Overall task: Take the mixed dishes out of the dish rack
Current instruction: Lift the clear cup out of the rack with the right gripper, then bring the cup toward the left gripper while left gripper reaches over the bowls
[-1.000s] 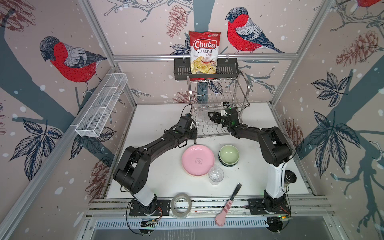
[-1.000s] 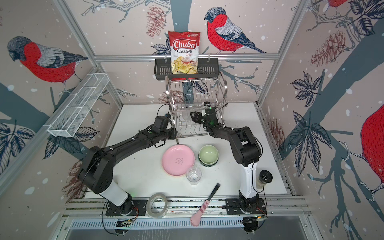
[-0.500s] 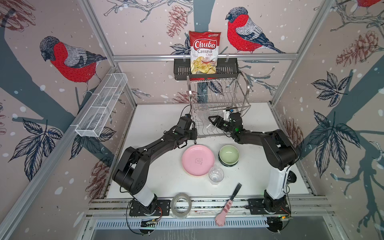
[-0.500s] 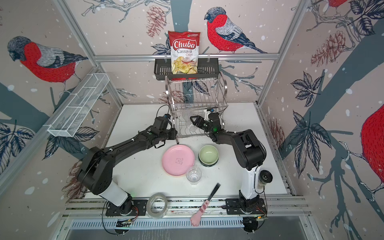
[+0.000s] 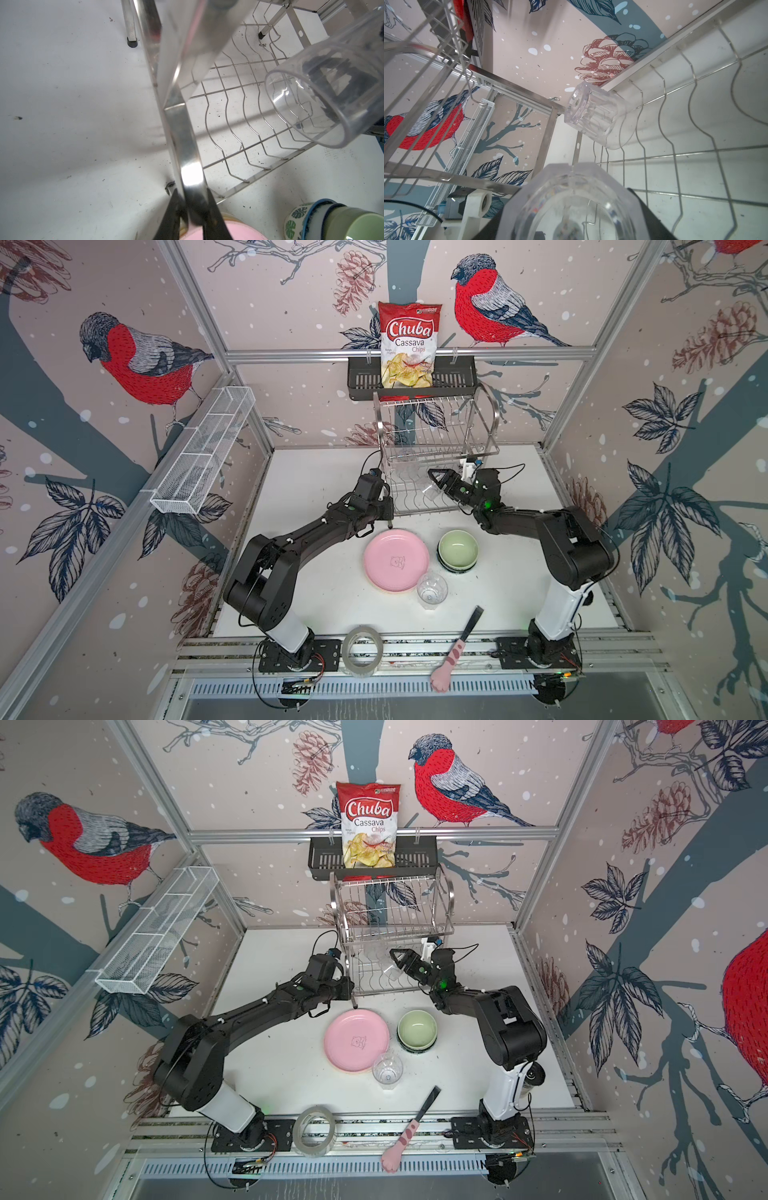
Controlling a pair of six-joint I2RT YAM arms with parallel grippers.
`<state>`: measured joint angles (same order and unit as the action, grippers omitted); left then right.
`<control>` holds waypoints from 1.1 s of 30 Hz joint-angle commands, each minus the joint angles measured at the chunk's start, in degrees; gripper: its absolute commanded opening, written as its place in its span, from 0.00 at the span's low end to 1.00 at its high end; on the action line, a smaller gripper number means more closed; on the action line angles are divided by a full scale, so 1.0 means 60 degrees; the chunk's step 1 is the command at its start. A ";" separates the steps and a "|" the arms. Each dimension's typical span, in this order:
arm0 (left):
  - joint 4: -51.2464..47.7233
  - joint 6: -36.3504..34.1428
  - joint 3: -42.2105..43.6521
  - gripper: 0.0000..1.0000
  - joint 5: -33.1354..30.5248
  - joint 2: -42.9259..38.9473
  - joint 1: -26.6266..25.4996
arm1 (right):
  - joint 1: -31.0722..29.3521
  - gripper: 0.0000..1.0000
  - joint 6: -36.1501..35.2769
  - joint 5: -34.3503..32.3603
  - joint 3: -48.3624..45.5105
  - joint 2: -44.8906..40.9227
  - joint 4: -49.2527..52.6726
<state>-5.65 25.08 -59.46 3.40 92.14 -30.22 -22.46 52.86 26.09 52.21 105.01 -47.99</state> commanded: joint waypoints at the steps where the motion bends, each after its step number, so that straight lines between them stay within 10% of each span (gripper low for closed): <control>1: -0.0750 0.0652 0.0004 0.14 0.0354 -0.0067 0.0011 | 0.0065 0.26 0.0204 0.0210 -0.0249 -0.0292 -0.0717; 33: -0.1105 0.1337 0.0917 0.56 -0.0145 -0.2013 -0.0275 | 0.0352 0.25 0.0182 0.0163 -0.2371 -0.3069 -0.0529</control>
<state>-12.56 31.73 -54.48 2.96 81.34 -31.27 -20.25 54.13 27.38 39.11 88.36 -49.15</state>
